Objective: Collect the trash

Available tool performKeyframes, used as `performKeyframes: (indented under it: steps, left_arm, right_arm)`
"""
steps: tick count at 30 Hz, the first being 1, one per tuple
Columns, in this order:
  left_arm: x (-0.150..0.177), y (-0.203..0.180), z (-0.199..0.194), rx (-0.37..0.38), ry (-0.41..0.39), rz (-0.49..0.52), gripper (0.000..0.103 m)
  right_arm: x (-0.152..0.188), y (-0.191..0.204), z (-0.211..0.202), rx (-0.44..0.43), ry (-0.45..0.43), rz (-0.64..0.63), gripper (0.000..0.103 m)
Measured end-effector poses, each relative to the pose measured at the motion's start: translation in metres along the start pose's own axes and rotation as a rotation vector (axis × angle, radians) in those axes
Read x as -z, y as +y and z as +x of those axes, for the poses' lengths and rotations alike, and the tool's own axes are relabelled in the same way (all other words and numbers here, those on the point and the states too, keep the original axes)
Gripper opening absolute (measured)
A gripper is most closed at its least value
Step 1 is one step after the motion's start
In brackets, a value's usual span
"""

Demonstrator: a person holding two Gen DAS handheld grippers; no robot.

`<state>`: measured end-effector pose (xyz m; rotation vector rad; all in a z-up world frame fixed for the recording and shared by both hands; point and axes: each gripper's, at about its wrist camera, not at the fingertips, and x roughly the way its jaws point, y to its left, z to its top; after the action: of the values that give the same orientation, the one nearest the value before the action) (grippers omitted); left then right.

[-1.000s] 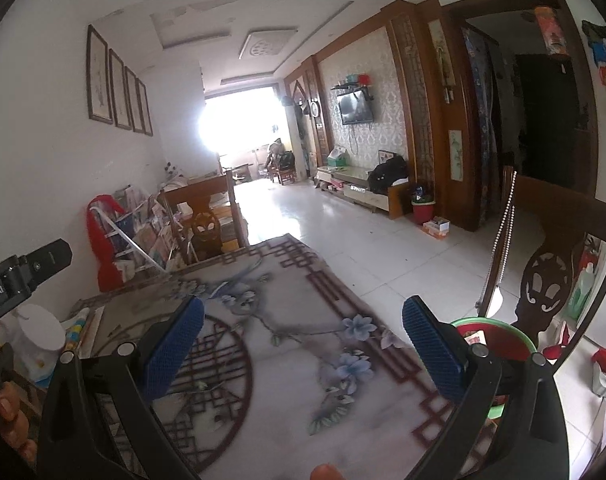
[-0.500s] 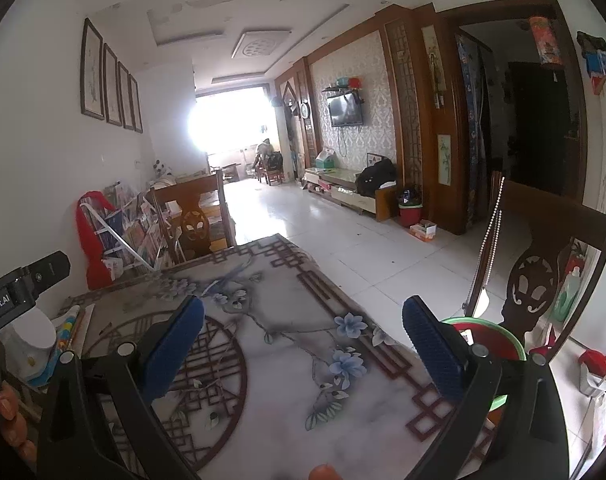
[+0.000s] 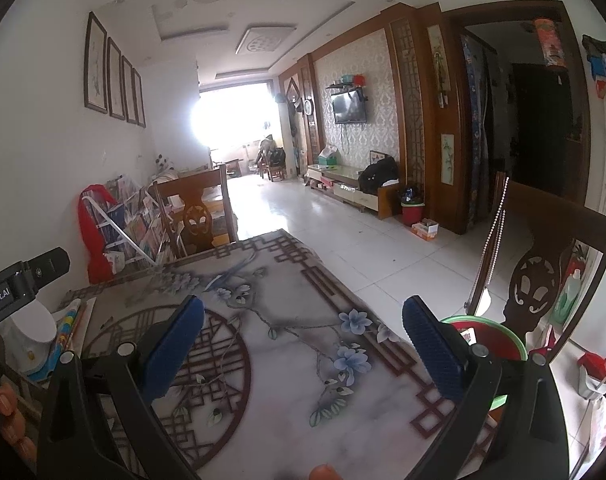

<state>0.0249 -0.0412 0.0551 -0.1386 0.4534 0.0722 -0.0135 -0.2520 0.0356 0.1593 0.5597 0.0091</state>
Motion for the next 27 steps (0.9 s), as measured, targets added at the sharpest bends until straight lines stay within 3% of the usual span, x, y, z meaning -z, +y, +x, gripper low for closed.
performKeyframes:
  steps: [20,27]
  left_arm:
    - [0.001,0.0,0.001,-0.006,0.009,0.002,0.098]
    - [0.005,0.006,0.008,-0.046,0.032,-0.007,0.098]
  right_arm:
    - [0.006,-0.002,0.014,-0.006,0.038,-0.011,0.096]
    - [0.013,-0.007,0.034,-0.016,0.102,-0.014,0.096]
